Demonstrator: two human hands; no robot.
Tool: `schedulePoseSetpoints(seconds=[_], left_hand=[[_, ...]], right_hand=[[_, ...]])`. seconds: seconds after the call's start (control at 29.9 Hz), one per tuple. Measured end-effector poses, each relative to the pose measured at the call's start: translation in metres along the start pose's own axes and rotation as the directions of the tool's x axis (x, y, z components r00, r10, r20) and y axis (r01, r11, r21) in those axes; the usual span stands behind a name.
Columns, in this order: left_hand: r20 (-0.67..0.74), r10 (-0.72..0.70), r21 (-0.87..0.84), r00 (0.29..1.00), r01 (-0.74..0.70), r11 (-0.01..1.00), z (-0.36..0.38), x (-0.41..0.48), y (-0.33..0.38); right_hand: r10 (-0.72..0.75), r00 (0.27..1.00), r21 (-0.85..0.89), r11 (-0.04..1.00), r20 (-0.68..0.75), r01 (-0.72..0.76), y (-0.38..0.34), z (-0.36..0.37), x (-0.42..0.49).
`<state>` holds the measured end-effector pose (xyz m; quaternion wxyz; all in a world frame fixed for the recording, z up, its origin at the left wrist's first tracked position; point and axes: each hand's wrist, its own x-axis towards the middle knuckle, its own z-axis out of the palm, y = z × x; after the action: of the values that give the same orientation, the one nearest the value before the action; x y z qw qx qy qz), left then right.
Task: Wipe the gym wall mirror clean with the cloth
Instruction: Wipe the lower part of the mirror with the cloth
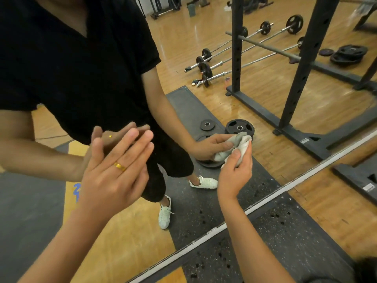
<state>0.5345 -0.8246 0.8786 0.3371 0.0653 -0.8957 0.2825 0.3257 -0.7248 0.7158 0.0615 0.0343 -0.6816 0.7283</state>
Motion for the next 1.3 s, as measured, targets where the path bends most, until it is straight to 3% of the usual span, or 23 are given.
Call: schedulePoseSetpoints(seconds=[0.07,0.2,0.27,0.37,0.47,0.57,0.7,0.8,0.94,1.0,1.1,1.3], left_hand=[[-0.016,0.04,0.049,0.999,-0.04,0.998,0.006,-0.003,-0.005],[-0.077,0.04,0.06,0.996,-0.035,0.998,0.016,-0.006,-0.003],[-0.1,0.056,0.062,0.993,-0.05,0.997,0.016,-0.006,-0.003],[-0.118,0.059,0.068,0.991,-0.051,0.996,0.013,-0.003,-0.003],[-0.118,0.066,0.066,0.991,-0.059,0.996,0.013,-0.004,-0.004],[-0.122,0.074,0.085,0.99,-0.063,0.994,0.013,-0.003,-0.004],[-0.129,0.064,0.102,0.99,-0.051,0.993,0.013,-0.003,-0.003],[-0.129,0.066,0.112,0.989,-0.052,0.992,0.013,-0.003,-0.002],[-0.139,0.051,0.118,0.989,-0.035,0.992,0.01,-0.002,-0.001],[-0.137,0.047,0.102,0.989,-0.033,0.994,0.007,-0.001,0.0],[-0.13,0.037,0.12,0.991,-0.021,0.993,0.008,0.001,0.001],[-0.149,0.023,0.116,0.989,-0.005,0.993,0.011,0.0,0.0]], right_hand=[[-0.043,0.999,0.025,0.999,-0.005,0.043,-0.014,0.011,-0.021],[-0.305,0.943,-0.004,0.951,0.135,0.309,-0.017,0.018,-0.062],[-0.349,0.926,-0.047,0.932,0.144,0.359,-0.008,0.016,-0.056],[-0.142,0.99,-0.033,0.989,-0.026,0.141,-0.006,0.017,-0.039],[0.028,0.991,0.02,0.999,-0.133,-0.026,-0.009,0.024,-0.036],[-0.029,0.992,0.023,0.999,-0.124,0.032,-0.019,0.033,-0.062],[-0.199,0.978,-0.006,0.98,0.057,0.2,-0.019,0.028,-0.101],[-0.236,0.966,-0.085,0.966,0.108,0.245,-0.003,0.018,-0.088],[0.087,0.995,-0.049,0.995,-0.047,-0.089,0.013,0.013,-0.072],[0.136,0.99,-0.011,0.991,-0.044,-0.137,0.005,0.016,-0.075],[0.016,1.0,0.064,0.998,0.005,-0.017,-0.015,0.024,-0.085],[-0.176,0.975,0.024,0.984,0.133,0.174,-0.009,0.02,-0.092]])
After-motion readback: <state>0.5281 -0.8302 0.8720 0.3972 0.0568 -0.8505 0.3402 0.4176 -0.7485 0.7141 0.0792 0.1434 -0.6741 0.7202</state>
